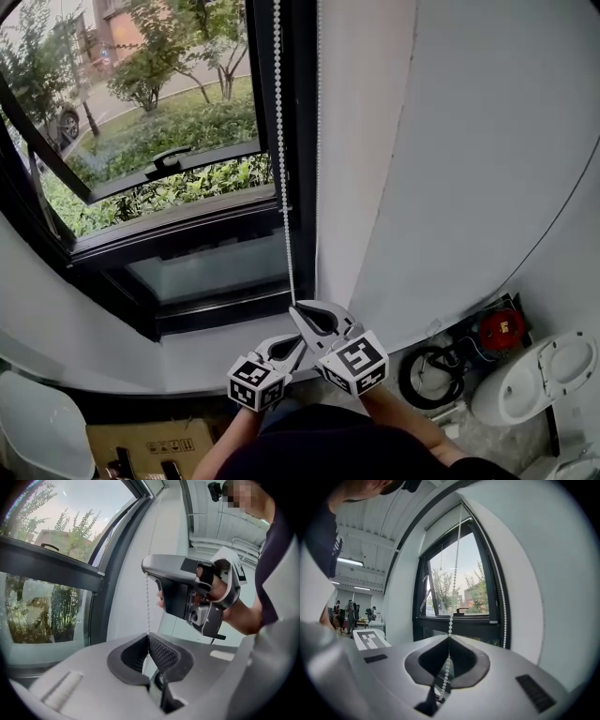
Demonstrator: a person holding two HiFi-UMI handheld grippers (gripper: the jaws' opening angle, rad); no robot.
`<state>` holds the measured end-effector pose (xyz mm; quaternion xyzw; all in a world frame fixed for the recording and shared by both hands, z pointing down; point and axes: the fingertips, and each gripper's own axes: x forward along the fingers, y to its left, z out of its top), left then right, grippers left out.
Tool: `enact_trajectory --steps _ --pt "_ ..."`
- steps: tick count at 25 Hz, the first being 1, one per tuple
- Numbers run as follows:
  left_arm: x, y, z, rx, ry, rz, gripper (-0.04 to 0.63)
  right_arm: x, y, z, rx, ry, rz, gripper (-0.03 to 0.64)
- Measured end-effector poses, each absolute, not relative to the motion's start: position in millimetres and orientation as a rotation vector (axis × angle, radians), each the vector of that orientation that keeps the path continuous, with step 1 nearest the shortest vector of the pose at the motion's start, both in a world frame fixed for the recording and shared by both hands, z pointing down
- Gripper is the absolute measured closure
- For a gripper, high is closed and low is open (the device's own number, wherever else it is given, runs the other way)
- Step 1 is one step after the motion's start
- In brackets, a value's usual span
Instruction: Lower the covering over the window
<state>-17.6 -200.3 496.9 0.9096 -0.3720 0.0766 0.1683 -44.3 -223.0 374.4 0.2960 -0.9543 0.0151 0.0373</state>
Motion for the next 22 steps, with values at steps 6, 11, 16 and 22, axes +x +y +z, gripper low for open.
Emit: enact_trajectory --steps 6,11,16,22 --pt "-18 -194 496 2.583 -1.032 0.186 0.581 -39 -229 387 0.876 -2.879 0.078 0.604" --pt "-28 -193 488 2.601 -1.052 0.14 0.58 -42 -218 408 0.838 -2.865 0.158 0.604" --pt "-37 -189 481 2.617 -1.049 0.11 0.571 -55 -204 433 0.75 -2.812 0.144 0.604" --pt "-39 -169 477 2.633 -0.936 0.139 0.491 -55 -195 441 0.744 -2.822 0.154 0.604"
